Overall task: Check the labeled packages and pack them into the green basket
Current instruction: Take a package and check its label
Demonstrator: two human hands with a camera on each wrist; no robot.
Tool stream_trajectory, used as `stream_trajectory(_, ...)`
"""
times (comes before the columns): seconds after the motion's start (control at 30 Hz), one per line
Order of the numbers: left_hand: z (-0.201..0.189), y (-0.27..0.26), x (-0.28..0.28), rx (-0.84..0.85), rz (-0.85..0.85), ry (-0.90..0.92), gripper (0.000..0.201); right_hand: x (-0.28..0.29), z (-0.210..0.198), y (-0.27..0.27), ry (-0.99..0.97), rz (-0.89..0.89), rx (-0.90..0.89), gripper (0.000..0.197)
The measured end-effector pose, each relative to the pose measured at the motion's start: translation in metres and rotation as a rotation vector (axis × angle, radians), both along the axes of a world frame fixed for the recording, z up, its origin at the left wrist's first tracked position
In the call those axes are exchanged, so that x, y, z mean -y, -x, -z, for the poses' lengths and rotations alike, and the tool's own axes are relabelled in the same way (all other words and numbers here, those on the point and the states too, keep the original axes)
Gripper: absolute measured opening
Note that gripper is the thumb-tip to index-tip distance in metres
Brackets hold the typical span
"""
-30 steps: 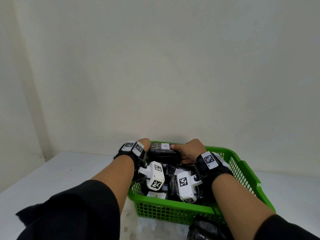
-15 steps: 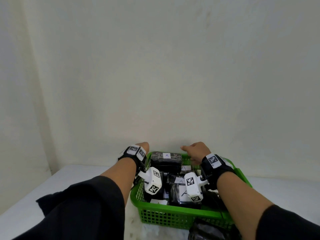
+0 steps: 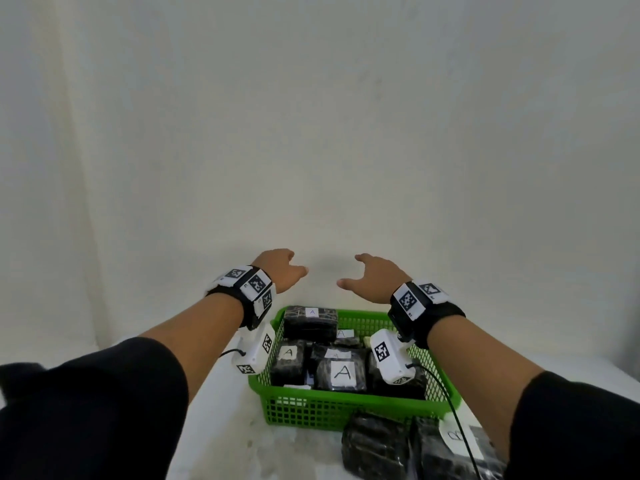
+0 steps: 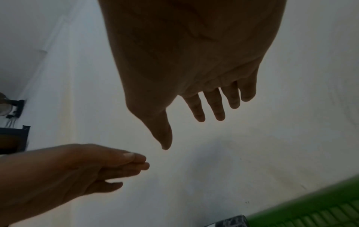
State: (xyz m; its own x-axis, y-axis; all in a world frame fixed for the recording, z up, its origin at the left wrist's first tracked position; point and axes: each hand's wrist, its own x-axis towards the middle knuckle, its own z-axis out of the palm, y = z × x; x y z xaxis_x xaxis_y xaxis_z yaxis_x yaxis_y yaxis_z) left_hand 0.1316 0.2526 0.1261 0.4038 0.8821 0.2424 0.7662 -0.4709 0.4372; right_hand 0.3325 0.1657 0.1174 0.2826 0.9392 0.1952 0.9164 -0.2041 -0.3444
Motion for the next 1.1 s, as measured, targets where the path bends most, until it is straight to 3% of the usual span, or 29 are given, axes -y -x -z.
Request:
stream_trajectory(0.23,-0.005,-0.009,0.073,-0.120,0.146,-0.125,0.068,0.055,0.002,0.011,0.038,0.024,0.084,0.095)
stream_trajectory(0.67,0.035,-0.030,0.188,-0.182,0.300,-0.071,0.068,0.178,0.031,0.001,0.046,0.056,0.016,0.100)
stream_trajectory(0.8,0.056,-0.040,0.214,-0.107,0.378,-0.069,0.055,0.227,0.041,0.010,0.041,0.028,0.014,0.083)
stream_trajectory(0.97,0.092,-0.056,0.236,-0.164,0.459,-0.091,0.073,0.265,0.064,0.003,0.098,0.047,-0.009,0.069)
stream_trajectory(1.1,0.110,-0.065,0.250,-0.210,0.520,-0.117,0.070,0.275,0.092,-0.016,0.162,0.086,-0.052,0.094)
